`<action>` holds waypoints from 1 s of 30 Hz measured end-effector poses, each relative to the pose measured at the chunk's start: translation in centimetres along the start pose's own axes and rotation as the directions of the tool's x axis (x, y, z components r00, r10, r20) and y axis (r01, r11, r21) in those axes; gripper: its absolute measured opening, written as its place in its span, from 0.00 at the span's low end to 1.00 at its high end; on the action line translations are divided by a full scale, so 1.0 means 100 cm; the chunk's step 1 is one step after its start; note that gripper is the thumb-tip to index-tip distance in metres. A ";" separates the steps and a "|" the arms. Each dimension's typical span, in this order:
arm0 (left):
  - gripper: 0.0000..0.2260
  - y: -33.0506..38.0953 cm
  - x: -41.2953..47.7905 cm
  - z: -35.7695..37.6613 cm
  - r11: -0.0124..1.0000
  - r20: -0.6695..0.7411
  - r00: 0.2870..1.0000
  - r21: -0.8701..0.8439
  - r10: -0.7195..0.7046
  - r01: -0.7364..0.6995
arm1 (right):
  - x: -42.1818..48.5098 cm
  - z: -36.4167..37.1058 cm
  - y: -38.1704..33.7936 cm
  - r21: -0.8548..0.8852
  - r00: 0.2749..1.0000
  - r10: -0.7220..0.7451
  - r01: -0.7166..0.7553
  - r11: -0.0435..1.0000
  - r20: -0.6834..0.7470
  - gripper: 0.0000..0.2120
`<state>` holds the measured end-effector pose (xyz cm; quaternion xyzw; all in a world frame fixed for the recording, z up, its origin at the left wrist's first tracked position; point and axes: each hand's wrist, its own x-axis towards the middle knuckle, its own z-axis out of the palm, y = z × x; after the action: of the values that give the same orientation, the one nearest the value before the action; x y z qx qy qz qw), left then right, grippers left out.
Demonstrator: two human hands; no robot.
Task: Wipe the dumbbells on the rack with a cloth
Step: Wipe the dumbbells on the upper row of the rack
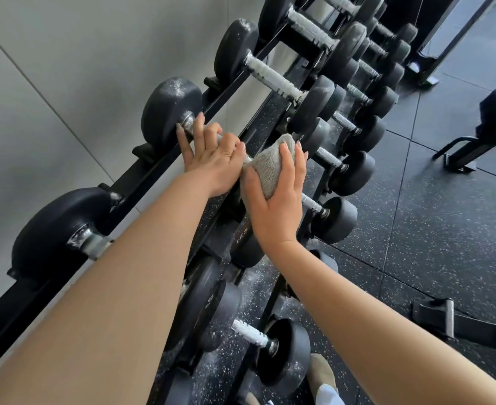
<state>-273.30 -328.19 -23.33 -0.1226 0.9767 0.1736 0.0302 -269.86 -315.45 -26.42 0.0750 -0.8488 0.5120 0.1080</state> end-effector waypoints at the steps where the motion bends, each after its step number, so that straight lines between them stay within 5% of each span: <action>1: 0.16 0.000 0.000 0.000 1.000 0.000 1.000 0.002 -0.001 0.001 | 0.007 -0.004 -0.003 0.011 0.999 0.024 -0.024 1.000 0.023 0.27; 5: 0.17 0.000 -0.001 -0.001 1.000 0.014 1.000 0.002 0.001 -0.001 | 0.056 -0.016 -0.013 0.070 0.957 0.237 -0.251 0.965 0.164 0.08; 10: 0.17 0.002 -0.001 -0.002 1.000 0.027 1.000 0.015 -0.012 0.011 | 0.101 -0.034 -0.020 0.023 0.740 0.482 -0.556 0.831 0.469 0.09; 13: 0.17 0.002 -0.003 -0.003 1.000 0.042 0.999 0.022 -0.012 0.011 | 0.092 -0.033 -0.020 0.026 0.772 0.449 -0.514 0.857 0.449 0.09; 18: 0.17 0.002 -0.006 -0.006 1.000 0.052 0.998 0.022 -0.022 0.020 | 0.046 -0.026 -0.021 -0.089 0.958 0.130 -0.110 0.990 0.257 0.13; 22: 0.17 0.004 -0.004 -0.005 0.999 0.036 0.999 0.030 -0.031 0.030 | 0.055 -0.030 -0.018 -0.080 0.941 0.116 -0.095 0.992 0.319 0.11; 27: 0.16 0.006 -0.002 -0.002 0.998 0.028 0.998 0.041 -0.054 0.053 | 0.093 -0.033 -0.016 -0.048 0.822 0.315 -0.333 0.942 0.475 0.10; 30: 0.16 0.004 -0.003 -0.002 0.997 0.034 0.998 0.047 -0.061 0.059 | 0.083 -0.031 -0.018 -0.125 0.866 0.256 -0.223 0.967 0.429 0.09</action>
<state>-273.15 -327.82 -23.02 -0.1480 0.9756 0.1522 0.0557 -277.14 -313.65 -21.32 0.0794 -0.8714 0.4606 -0.1491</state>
